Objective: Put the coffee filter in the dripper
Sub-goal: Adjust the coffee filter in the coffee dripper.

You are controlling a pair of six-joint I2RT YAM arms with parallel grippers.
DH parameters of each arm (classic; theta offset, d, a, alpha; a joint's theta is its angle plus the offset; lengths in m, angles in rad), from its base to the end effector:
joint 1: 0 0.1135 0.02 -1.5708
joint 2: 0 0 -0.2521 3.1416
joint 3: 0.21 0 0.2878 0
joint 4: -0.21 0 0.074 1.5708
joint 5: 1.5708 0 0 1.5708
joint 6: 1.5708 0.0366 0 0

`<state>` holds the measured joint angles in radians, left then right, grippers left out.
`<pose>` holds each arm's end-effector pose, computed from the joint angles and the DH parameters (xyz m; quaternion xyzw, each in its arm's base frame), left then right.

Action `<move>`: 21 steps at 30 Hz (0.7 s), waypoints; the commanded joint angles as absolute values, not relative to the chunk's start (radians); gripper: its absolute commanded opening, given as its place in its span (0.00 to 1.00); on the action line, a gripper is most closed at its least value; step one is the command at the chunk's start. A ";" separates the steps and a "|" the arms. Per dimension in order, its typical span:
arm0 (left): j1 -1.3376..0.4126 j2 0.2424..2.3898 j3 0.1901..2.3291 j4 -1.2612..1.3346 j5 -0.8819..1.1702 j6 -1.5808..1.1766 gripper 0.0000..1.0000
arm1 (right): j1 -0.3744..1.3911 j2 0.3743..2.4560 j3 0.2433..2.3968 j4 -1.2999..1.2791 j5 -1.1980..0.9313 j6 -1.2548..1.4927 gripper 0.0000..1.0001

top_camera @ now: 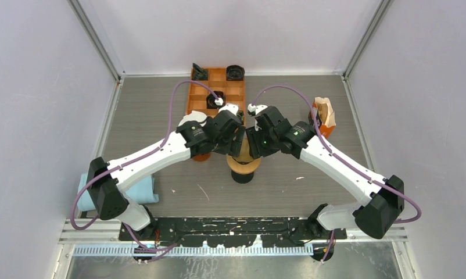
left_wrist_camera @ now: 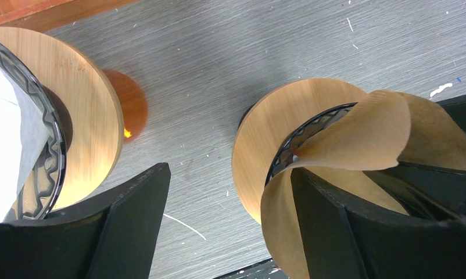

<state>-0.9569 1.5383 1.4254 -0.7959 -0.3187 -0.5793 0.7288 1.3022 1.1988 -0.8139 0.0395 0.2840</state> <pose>0.2197 -0.2918 0.3076 0.1246 0.9268 -0.1150 0.3350 0.2296 0.2030 0.2994 -0.2027 0.9250 0.1393 0.2897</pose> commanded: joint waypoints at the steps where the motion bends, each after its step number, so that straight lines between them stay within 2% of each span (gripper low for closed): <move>1: -0.954 1.523 1.412 -0.753 -0.346 -0.600 0.78 | 0.729 1.270 1.220 -0.784 0.039 0.265 0.51; 7: -0.953 1.484 1.388 -0.741 -0.354 -0.611 0.78 | 0.730 1.209 1.245 -0.787 0.057 0.281 0.57; 16: -0.953 1.438 1.386 -0.712 -0.298 -0.606 0.92 | 0.730 1.182 1.250 -0.785 0.049 0.297 0.60; 21: -0.953 1.410 1.385 -0.683 -0.268 -0.595 0.95 | 0.729 1.181 1.241 -0.776 0.065 0.301 0.62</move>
